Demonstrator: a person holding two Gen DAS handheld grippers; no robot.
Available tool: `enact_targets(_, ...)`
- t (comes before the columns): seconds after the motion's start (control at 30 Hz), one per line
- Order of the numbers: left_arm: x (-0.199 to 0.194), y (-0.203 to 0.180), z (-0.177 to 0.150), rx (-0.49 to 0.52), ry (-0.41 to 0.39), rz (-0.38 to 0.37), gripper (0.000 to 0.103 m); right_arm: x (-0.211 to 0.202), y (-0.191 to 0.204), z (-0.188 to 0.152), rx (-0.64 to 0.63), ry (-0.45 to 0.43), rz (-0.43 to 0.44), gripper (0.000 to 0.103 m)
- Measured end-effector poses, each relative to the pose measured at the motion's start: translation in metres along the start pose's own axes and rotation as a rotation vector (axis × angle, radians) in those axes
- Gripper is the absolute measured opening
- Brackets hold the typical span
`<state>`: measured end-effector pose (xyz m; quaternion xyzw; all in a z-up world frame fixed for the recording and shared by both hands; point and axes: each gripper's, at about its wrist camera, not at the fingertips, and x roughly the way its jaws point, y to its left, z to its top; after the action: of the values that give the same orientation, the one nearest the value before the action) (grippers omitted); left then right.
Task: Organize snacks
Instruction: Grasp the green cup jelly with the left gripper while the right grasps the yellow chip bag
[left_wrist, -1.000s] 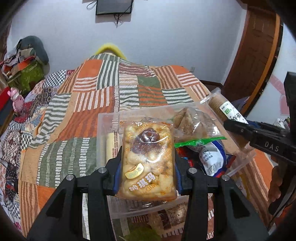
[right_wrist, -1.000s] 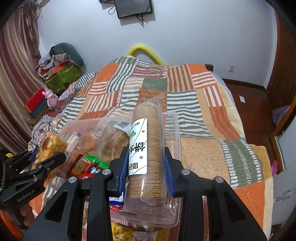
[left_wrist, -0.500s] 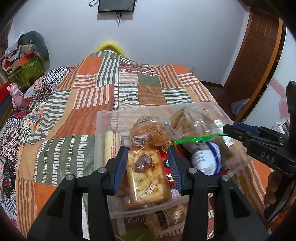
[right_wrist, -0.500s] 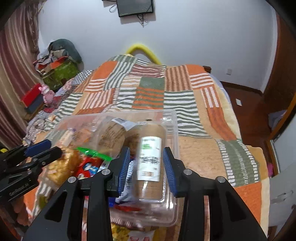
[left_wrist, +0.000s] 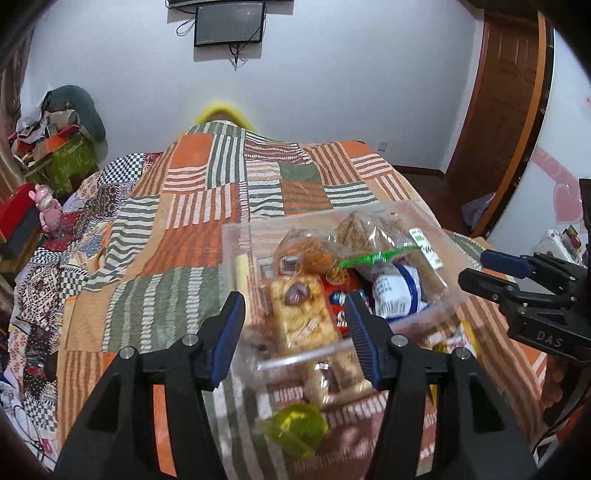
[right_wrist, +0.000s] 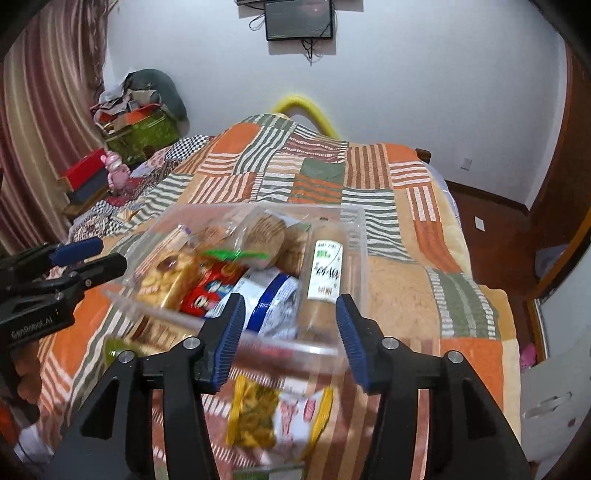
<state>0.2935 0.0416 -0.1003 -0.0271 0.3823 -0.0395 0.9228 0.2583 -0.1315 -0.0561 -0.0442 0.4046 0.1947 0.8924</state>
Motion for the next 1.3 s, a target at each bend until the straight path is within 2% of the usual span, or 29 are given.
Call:
enact_targets(0.23, -0.011, 0.001, -0.027, 0.024, 0.035, 0.012, 0.061, -0.005, 0.006, -0.021, 0.036, 0.024, 0.043, 0.060)
enact_targets(0.7, 0.009, 0.007, -0.085, -0.011, 0.179, -0.054, 0.063, 0.019, 0.002, -0.062, 0.091, 0.167, 0.056, 0.064)
enact_targets(1.03, 0.041, 0.002, -0.098, -0.011, 0.235, -0.033, 0.063, 0.026, 0.006, -0.062, 0.059, 0.181, 0.033, 0.075)
enact_targets(1.3, 0.052, 0.002, -0.099, -0.023, 0.215, -0.016, 0.063, 0.032, -0.008, -0.065, 0.151, 0.200, 0.027, 0.076)
